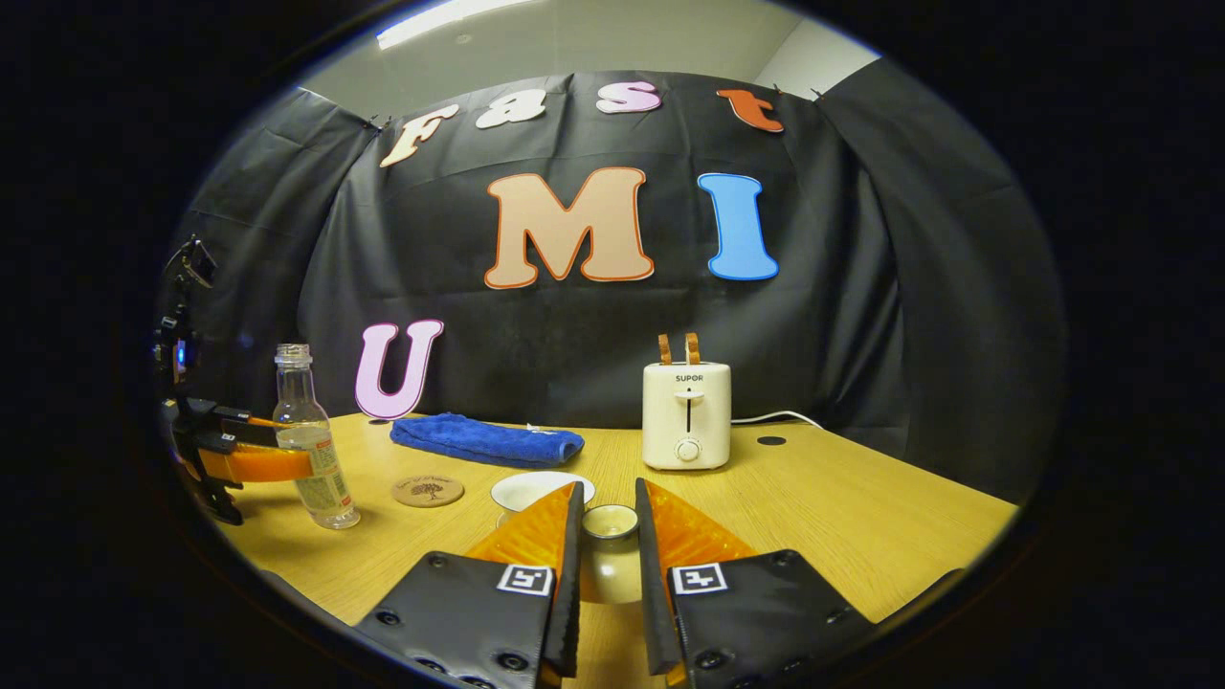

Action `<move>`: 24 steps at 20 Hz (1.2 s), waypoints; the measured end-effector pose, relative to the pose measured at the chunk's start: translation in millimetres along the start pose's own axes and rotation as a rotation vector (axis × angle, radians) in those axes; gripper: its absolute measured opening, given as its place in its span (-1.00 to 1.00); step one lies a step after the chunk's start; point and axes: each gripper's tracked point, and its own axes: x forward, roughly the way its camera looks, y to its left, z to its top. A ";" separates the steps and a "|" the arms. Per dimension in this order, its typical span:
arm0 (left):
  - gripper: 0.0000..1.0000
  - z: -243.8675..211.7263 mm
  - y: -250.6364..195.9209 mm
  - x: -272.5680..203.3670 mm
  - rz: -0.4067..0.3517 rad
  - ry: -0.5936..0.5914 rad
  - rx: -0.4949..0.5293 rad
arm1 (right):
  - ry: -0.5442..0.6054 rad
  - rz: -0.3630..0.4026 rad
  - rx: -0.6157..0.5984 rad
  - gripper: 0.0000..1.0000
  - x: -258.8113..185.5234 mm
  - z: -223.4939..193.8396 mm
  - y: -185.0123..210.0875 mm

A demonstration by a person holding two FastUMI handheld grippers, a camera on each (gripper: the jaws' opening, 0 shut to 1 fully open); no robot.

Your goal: Open the teacup lid with one hand, grasp the water bottle and pour water into the teacup with the other hand; after pouring, place the water bottle on the coaster and then close the teacup lid.

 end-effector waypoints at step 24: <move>0.39 -8.5 0.4 36.3 0.286 0.161 0.180 | -0.006 -0.134 -0.004 -0.39 -16.9 2.3 -54.7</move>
